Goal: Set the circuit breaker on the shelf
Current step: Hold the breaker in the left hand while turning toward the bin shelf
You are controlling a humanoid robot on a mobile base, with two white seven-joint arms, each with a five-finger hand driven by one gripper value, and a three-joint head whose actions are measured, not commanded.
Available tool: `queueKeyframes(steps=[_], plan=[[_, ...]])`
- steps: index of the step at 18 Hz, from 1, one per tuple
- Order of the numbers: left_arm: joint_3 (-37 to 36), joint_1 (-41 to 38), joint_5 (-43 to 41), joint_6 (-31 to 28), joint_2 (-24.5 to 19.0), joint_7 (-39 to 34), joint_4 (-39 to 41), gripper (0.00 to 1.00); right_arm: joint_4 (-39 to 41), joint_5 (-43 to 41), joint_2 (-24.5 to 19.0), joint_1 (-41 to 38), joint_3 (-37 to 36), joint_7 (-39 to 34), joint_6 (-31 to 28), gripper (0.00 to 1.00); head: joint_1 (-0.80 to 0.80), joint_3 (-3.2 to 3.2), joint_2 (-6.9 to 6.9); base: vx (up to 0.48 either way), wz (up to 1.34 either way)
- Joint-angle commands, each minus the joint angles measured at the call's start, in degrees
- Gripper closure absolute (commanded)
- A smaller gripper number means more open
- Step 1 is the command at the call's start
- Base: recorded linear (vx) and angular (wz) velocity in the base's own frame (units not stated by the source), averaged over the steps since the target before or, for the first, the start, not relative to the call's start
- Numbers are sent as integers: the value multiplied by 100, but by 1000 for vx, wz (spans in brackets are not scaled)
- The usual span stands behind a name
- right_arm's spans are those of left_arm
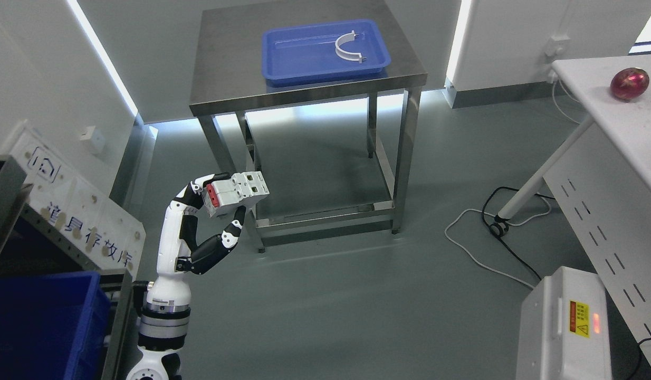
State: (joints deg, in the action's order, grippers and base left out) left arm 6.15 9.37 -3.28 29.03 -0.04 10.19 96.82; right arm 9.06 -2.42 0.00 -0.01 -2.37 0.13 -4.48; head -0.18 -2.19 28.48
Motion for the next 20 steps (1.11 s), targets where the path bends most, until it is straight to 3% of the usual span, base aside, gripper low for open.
queueKeyframes(steps=[1,13,16,17,20], plan=[[27,-23,3,-2,-96,-8,38,82,0,-4,100,-87,0,4,176,0,0,0,0,-303,347],[-17,-76,12,163,-96,0,38,82,0,5,100,-87,0,4,176,0,0,0,0,-227,551],[-419,151,12,332,-96,35,91,82,0,-4,100,-96,0,4,176,0,0,0,0,-145,911],[-517,431,3,210,-96,27,91,82,0,-4,100,-87,0,4,176,0,0,0,0,-138,1024],[-544,1467,3,-886,-96,-43,82,82,0,5,100,-87,0,4,176,0,0,0,0,-124,1259]])
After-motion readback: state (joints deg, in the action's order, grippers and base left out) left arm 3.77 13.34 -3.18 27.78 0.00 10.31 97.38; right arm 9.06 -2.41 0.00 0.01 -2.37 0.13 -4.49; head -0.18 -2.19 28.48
